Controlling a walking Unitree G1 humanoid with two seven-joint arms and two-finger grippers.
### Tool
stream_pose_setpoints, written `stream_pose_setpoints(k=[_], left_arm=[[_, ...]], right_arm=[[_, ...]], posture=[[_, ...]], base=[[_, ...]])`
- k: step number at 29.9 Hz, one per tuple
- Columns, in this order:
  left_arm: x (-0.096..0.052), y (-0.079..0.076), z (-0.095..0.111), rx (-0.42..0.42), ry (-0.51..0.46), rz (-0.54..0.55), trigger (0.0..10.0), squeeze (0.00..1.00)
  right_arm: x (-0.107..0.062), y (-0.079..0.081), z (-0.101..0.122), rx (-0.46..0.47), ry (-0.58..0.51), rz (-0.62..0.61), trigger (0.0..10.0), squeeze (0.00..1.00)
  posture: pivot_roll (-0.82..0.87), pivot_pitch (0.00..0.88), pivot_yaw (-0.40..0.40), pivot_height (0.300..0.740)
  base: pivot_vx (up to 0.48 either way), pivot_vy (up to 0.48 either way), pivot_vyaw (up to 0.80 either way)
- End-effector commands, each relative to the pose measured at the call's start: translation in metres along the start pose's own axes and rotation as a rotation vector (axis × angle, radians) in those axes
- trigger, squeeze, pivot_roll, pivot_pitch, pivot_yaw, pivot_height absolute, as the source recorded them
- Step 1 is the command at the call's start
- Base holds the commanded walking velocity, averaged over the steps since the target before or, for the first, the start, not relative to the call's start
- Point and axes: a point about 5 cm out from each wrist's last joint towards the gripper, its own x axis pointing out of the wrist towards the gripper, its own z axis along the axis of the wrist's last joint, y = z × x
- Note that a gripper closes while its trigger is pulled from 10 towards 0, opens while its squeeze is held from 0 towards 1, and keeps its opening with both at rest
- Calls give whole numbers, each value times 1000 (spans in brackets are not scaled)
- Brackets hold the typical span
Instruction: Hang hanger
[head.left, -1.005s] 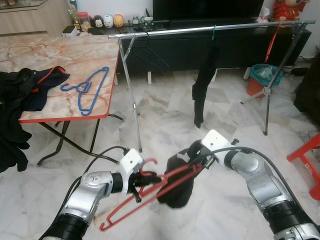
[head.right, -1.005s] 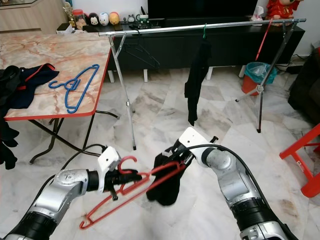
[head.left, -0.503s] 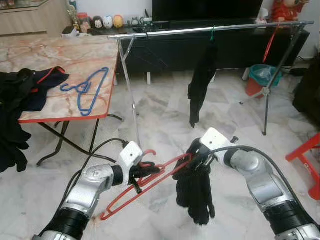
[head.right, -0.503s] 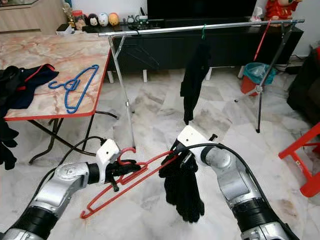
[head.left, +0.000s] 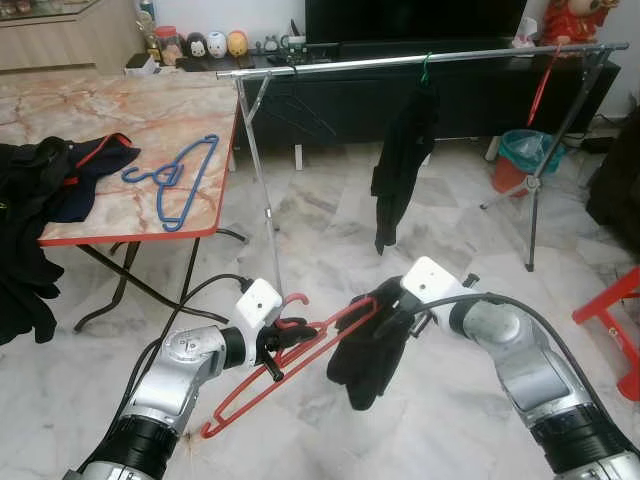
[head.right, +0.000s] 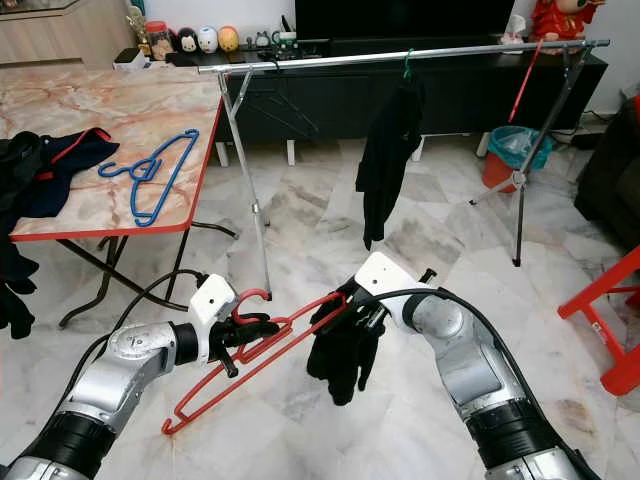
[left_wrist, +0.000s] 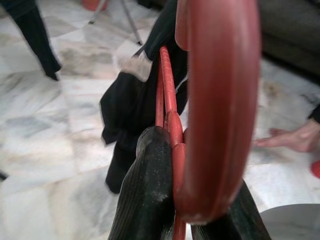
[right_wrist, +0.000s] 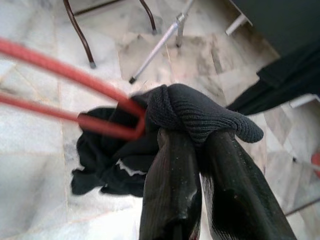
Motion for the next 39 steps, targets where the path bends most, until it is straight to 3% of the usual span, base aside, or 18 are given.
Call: stream_pose_setpoints(k=[1,6,15,22,26,30,39], left_arm=[[0,-4,6,-3,-25,-35,10000,0],[0,-14,7,-18,-15,-128,10000,0],[-1,-20,-3,-15,62,-166,10000,0],[3,-25,-3,-14,66,-179,10000,0],[6,-21,-6,6,93,-127,10000,0],[7,-4,-11,32,141,31,10000,0],[2,22,0,42,98,246,10000,0]], right_arm=[[-3,-1,13,-16,-49,-3,10000,0],[-4,-4,24,-22,-79,-24,10000,0],[-11,-1,59,-29,-194,-14,10000,0],[-11,8,76,-9,-239,2,10000,0],[-10,17,83,23,-244,16,10000,0],[-11,21,78,42,-217,10,10000,0],[-11,16,61,35,-122,-49,10000,0]], posture=[[7,5,1,740],[9,5,0,740],[7,7,-1,740],[6,6,-2,740],[7,6,-3,740],[6,7,-3,740],[9,8,-3,740]], base=[[0,0,0],[0,0,0],[0,0,0],[0,0,0],[0,0,0],[0,0,0],[0,0,0]])
